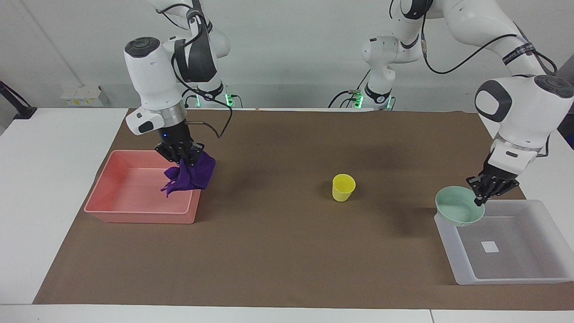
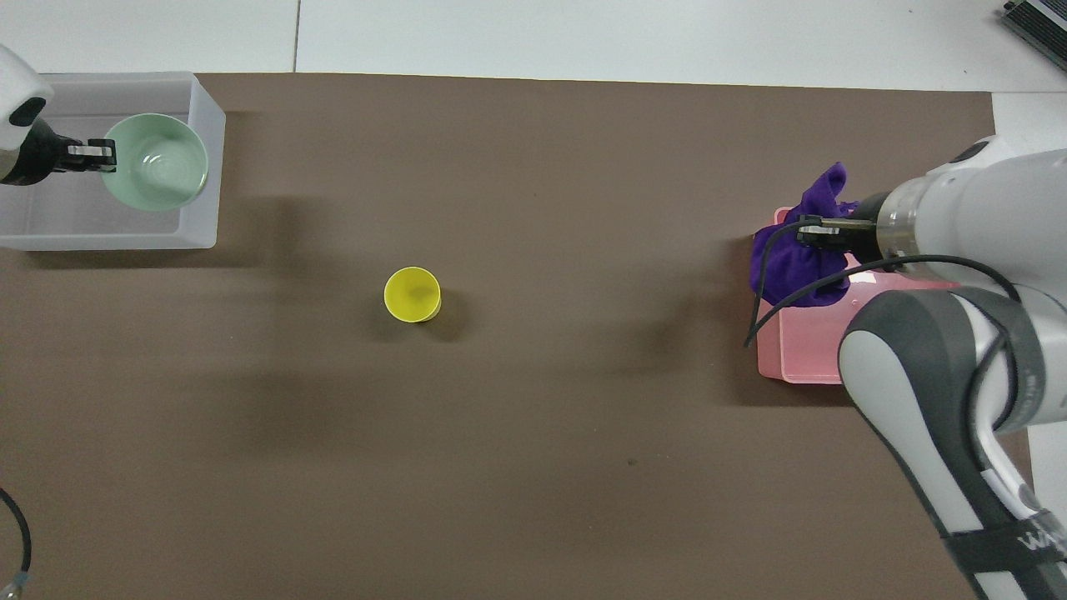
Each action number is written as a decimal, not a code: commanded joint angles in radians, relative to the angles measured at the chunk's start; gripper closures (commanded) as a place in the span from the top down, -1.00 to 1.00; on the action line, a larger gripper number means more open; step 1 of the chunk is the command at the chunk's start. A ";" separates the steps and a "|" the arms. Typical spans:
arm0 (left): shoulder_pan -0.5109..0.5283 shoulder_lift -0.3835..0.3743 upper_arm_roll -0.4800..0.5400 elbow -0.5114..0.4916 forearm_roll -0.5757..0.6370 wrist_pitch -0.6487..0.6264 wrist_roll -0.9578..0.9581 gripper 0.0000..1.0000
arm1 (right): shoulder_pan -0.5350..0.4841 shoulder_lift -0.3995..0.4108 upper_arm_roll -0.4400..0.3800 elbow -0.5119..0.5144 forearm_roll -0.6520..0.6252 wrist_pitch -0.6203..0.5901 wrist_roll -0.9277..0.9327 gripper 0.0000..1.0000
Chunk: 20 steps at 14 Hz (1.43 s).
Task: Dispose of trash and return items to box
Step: 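Lift the bowl into the clear box while the right gripper carries the cloth, then lower the purple cloth into the pink tray and open the right gripper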
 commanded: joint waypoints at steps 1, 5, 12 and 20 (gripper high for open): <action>0.062 0.127 -0.016 0.174 -0.011 -0.028 0.007 -1.00 | -0.064 -0.024 0.010 0.003 -0.006 -0.048 -0.089 -1.00; 0.140 0.288 -0.051 0.361 -0.009 -0.026 0.006 -1.00 | -0.124 -0.034 0.010 -0.017 -0.006 -0.066 -0.150 -1.00; 0.202 0.337 -0.091 0.355 -0.006 0.010 0.006 -1.00 | -0.220 -0.027 0.010 -0.054 -0.005 -0.043 -0.258 -1.00; 0.216 0.330 -0.091 0.291 0.002 0.056 0.007 -1.00 | -0.254 0.005 0.010 -0.204 0.011 0.153 -0.273 -1.00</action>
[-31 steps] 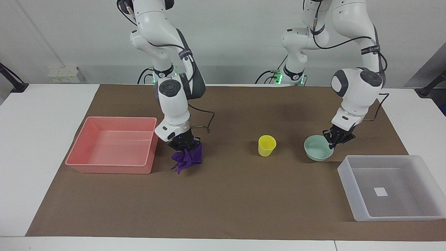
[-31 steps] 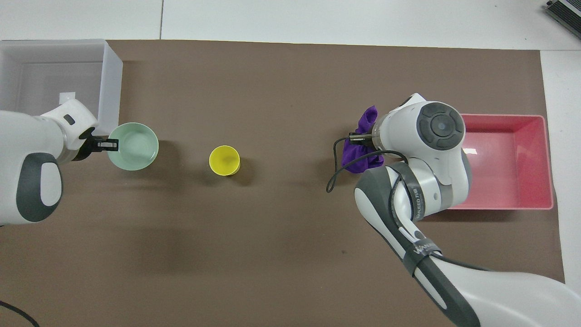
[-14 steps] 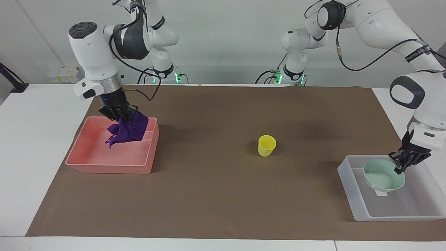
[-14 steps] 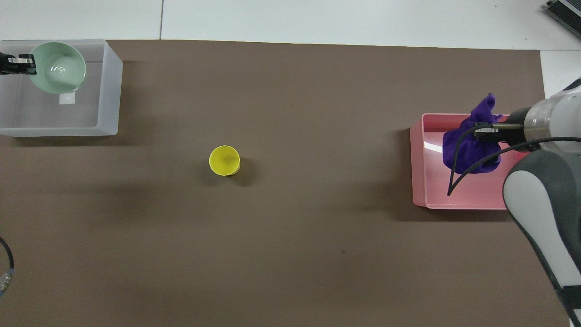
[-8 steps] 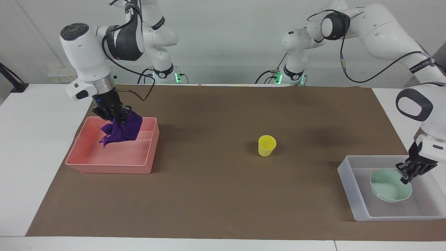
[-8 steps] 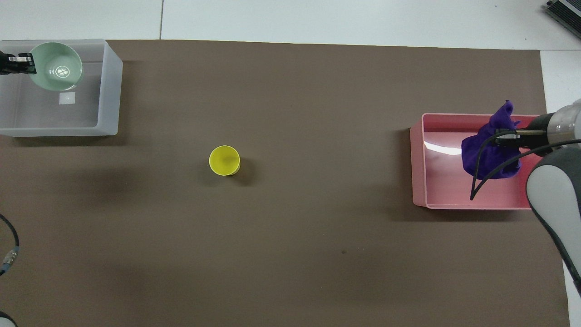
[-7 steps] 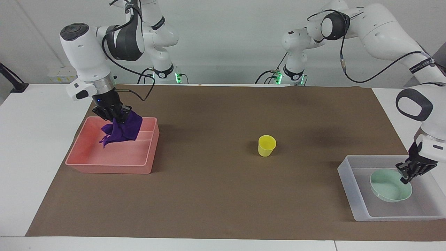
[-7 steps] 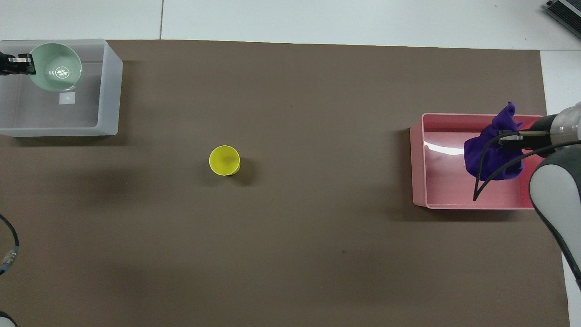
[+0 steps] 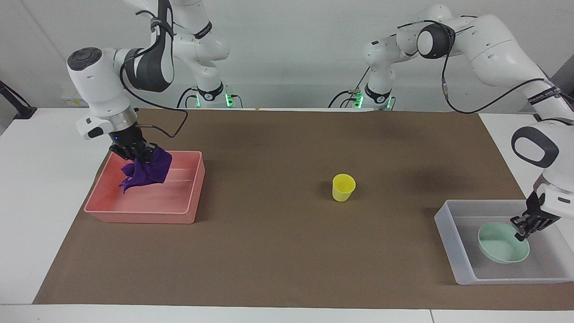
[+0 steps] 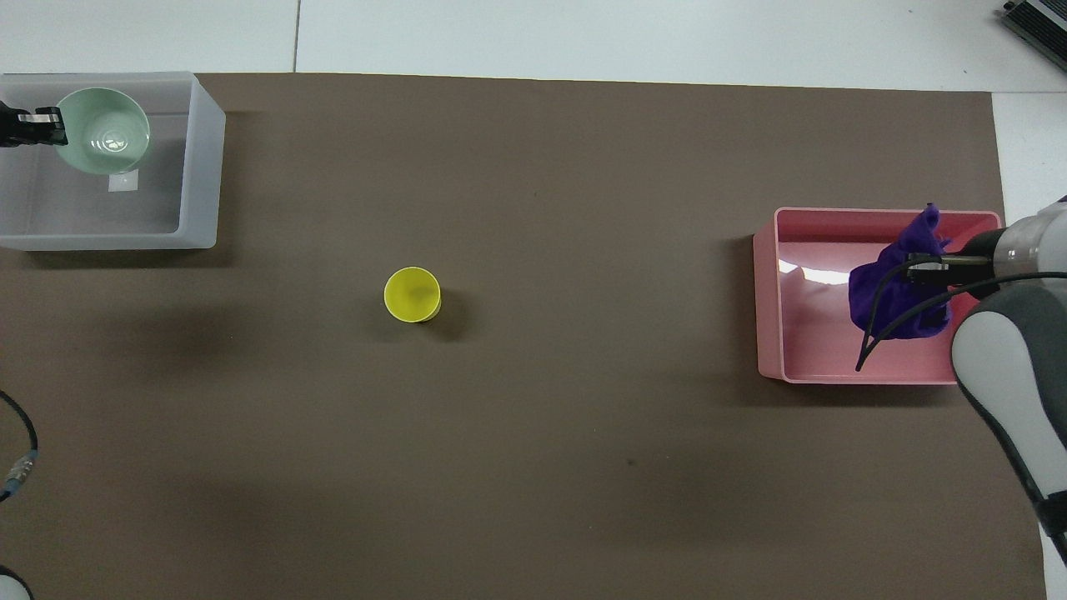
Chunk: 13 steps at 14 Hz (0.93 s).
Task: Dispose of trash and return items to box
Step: 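Lower the purple cloth into the pink tray and open the right gripper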
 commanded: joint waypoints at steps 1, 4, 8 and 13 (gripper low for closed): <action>0.011 -0.014 -0.012 -0.041 0.000 0.030 0.006 -1.00 | -0.042 0.015 0.013 -0.089 0.010 0.112 -0.049 -1.00; 0.014 -0.029 -0.010 -0.083 0.000 0.034 0.006 -1.00 | -0.062 0.038 0.013 -0.132 0.010 0.183 -0.081 -1.00; 0.027 -0.059 -0.010 -0.164 0.000 0.074 0.012 -1.00 | -0.062 0.093 0.013 -0.157 0.010 0.252 -0.077 -1.00; 0.040 -0.100 -0.008 -0.272 0.000 0.157 0.023 -1.00 | -0.060 0.119 0.014 -0.184 0.010 0.285 -0.071 0.01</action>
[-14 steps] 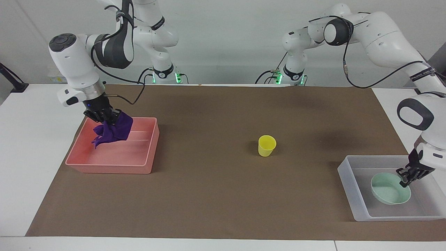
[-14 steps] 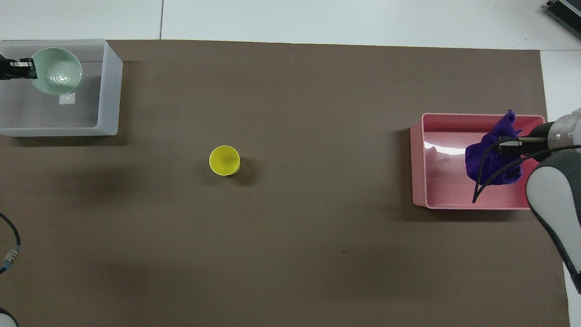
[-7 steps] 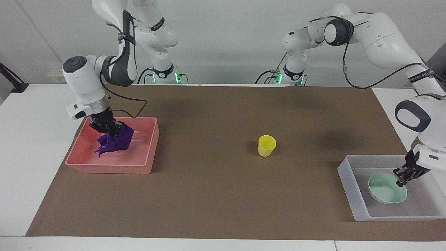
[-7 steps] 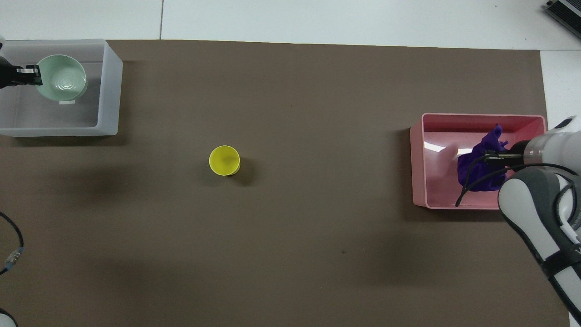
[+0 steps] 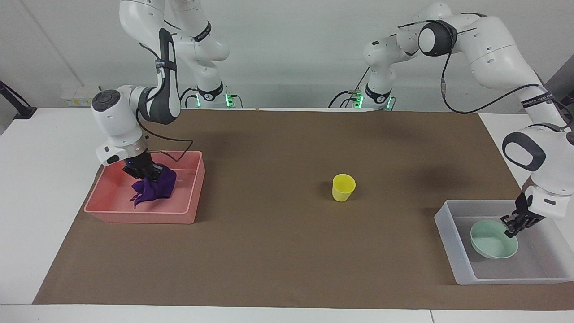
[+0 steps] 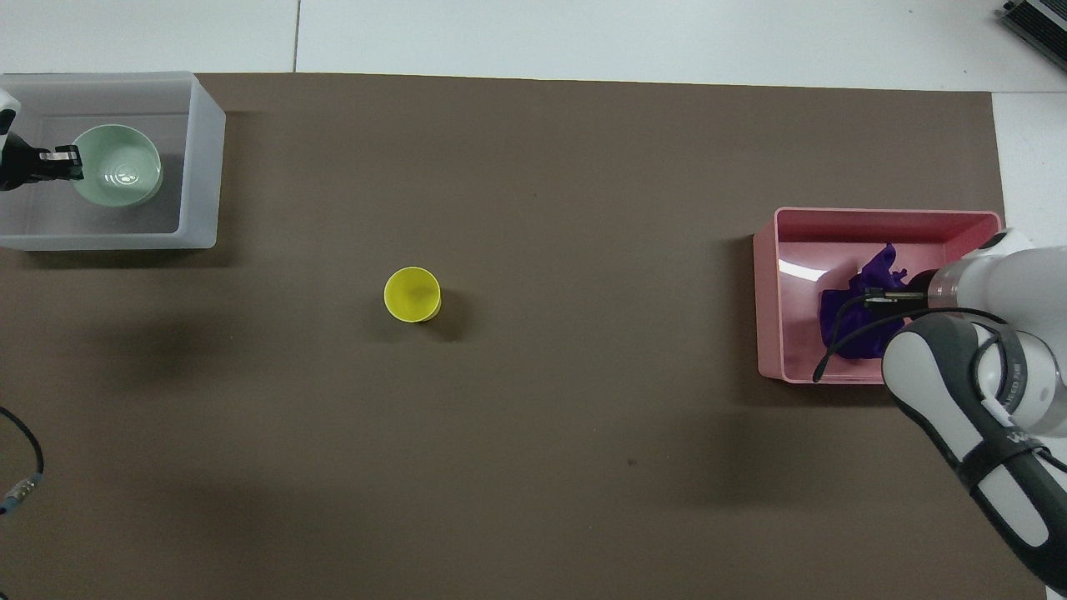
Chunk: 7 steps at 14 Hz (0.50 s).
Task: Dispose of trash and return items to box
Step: 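Lower the purple cloth into the pink tray and open the right gripper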
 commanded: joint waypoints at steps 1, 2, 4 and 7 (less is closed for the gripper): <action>0.019 -0.057 -0.007 -0.079 0.000 0.035 0.025 -1.00 | -0.011 -0.004 0.011 -0.022 0.010 0.031 -0.016 0.51; 0.021 -0.057 -0.007 -0.080 0.000 0.033 0.025 -1.00 | -0.011 -0.002 0.011 -0.019 0.010 0.030 -0.016 0.98; 0.028 -0.058 -0.004 -0.080 0.000 0.035 0.028 -0.60 | -0.003 -0.007 0.011 -0.005 0.010 0.028 -0.016 1.00; 0.022 -0.062 -0.004 -0.071 0.005 0.032 0.034 0.09 | 0.026 -0.036 0.020 0.035 0.008 -0.014 0.054 1.00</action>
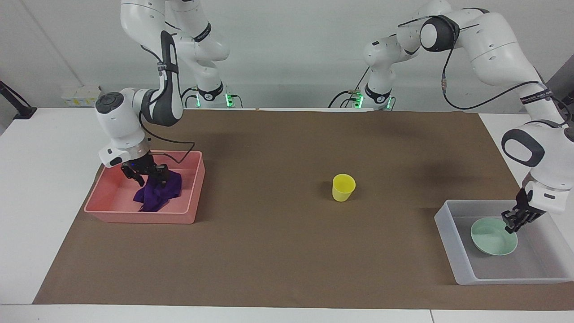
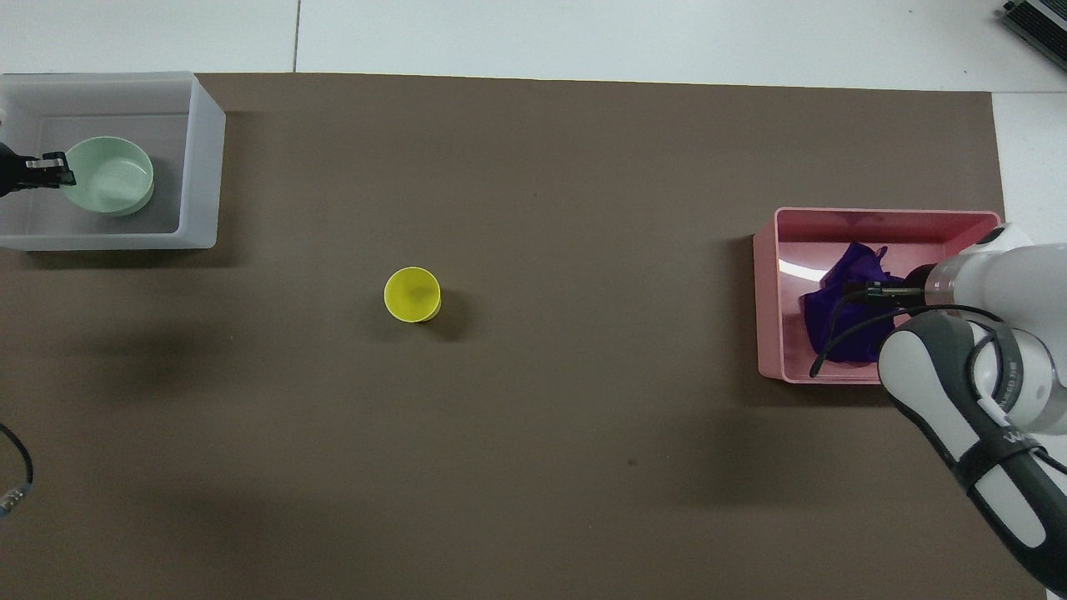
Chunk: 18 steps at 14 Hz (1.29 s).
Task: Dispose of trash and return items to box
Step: 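Lower the purple cloth into the pink tray and open the right gripper, then reach the left gripper to the yellow cup while the right gripper withdraws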
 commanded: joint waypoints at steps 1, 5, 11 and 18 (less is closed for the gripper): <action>0.005 -0.048 -0.006 -0.041 0.009 0.017 0.023 0.12 | 0.035 -0.029 0.009 0.039 0.007 -0.057 0.078 1.00; -0.050 -0.134 -0.007 -0.058 0.017 -0.041 0.057 0.56 | 0.112 -0.042 0.009 0.076 -0.010 -0.120 0.233 1.00; -0.234 -0.246 -0.007 -0.116 0.017 -0.183 0.050 0.95 | 0.150 -0.055 0.012 0.285 -0.011 -0.401 0.280 1.00; -0.494 -0.349 -0.010 -0.398 0.017 -0.076 -0.084 0.81 | 0.138 -0.109 0.012 0.477 -0.010 -0.689 0.265 1.00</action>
